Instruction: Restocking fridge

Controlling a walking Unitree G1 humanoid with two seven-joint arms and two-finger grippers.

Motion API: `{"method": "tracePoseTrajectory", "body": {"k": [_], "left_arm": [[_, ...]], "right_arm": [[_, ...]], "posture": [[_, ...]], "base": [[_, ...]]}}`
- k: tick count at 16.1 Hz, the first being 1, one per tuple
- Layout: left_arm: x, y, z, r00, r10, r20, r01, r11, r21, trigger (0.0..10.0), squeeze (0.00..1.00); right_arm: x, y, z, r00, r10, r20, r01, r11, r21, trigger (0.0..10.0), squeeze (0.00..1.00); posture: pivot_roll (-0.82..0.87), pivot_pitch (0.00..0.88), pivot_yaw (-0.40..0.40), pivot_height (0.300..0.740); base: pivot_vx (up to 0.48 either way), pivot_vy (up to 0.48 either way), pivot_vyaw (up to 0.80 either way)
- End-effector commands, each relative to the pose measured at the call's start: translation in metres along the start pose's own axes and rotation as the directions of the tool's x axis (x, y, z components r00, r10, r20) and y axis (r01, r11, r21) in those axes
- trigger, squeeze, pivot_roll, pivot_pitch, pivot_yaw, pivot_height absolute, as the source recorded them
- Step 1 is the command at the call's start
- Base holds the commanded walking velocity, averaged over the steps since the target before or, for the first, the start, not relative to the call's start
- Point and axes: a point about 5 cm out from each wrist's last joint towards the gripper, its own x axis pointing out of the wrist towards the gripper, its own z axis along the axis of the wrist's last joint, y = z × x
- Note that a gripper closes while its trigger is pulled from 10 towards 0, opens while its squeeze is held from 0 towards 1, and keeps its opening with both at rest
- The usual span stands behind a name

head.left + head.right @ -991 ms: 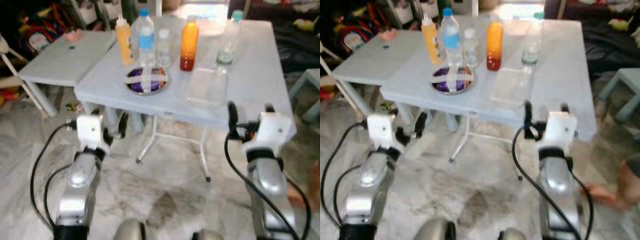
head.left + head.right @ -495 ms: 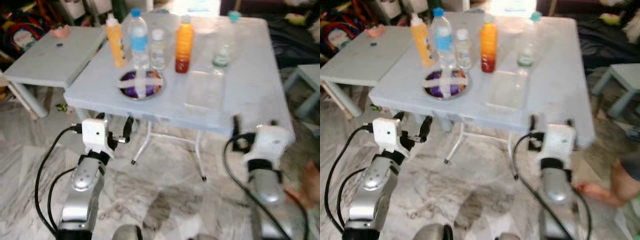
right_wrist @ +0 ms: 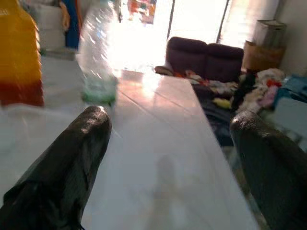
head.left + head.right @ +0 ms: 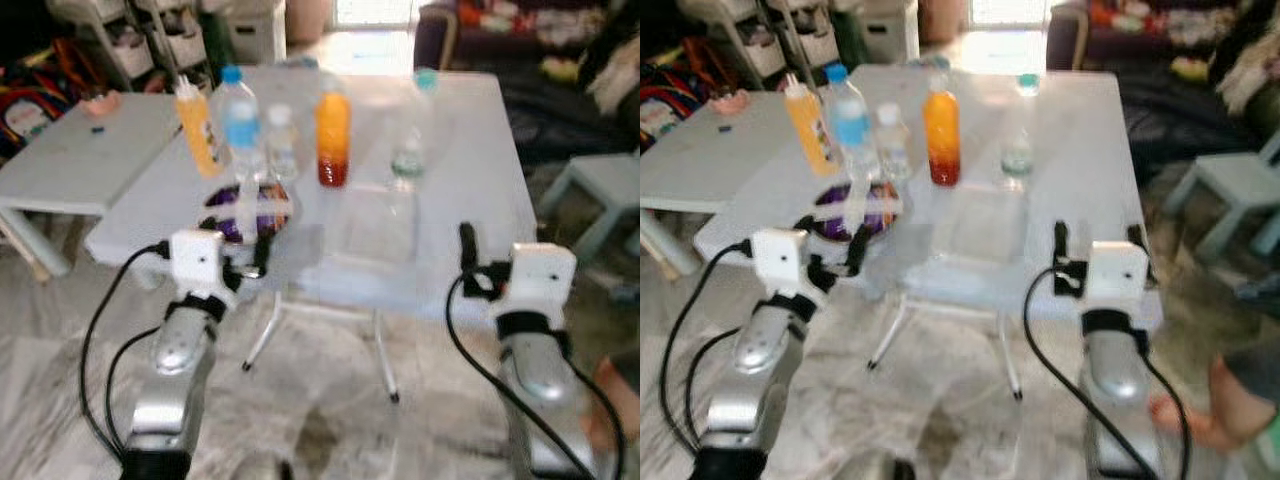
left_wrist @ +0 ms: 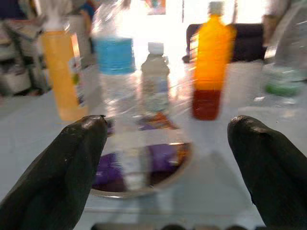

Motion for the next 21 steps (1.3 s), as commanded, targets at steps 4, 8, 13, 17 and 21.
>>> {"method": "tracePoseTrajectory", "body": {"k": [4, 8, 13, 17, 21], "left_arm": [[0.003, 0.001, 0.002, 1.0, 0.017, 0.012, -0.017, 1.0, 0.001, 10.0, 0.0], [0.004, 0.006, 0.004, 0.999, 0.028, 0.02, -0.029, 0.999, 0.015, 10.0, 0.0], [0.002, 0.004, 0.004, 1.0, 0.02, 0.016, -0.02, 1.0, 0.022, 10.0, 0.0], [0.006, 0.002, 0.005, 1.0, 0.006, 0.018, -0.007, 1.0, 0.025, 10.0, 0.0], [0.006, 0.001, 0.006, 1.0, 0.0, 0.021, 0.0, 1.0, 0.029, 10.0, 0.0]], "right_arm": [[0.016, 0.004, 0.006, 0.997, 0.065, 0.028, -0.068, 0.993, 0.094, 10.0, 0.0], [0.022, 0.017, 0.006, 0.989, 0.145, 0.023, -0.146, 0.97, 0.195, 10.0, 0.0], [0.005, 0.032, -0.022, 0.965, 0.238, -0.11, -0.186, 0.918, 0.351, 10.0, 0.0], [0.004, 0.037, -0.029, 0.946, 0.299, -0.123, -0.226, 0.884, 0.41, 10.0, 0.0], [0.017, 0.042, -0.022, 0.942, 0.325, -0.079, -0.265, 0.87, 0.416, 10.0, 0.0]], "posture": [[-0.05, 0.045, 0.039, 0.74], [-0.03, 0.047, 0.037, 0.74], [-0.03, 0.052, 0.039, 0.74], [-0.03, 0.055, 0.045, 0.74], [-0.01, 0.055, 0.042, 0.74]], "base": [[0.076, 0.0, 0.0], [0.0, 0.0, 0.0], [0.0, 0.0, 0.0], [0.0, 0.0, 0.0], [0.0, 0.0, 0.0]]}}
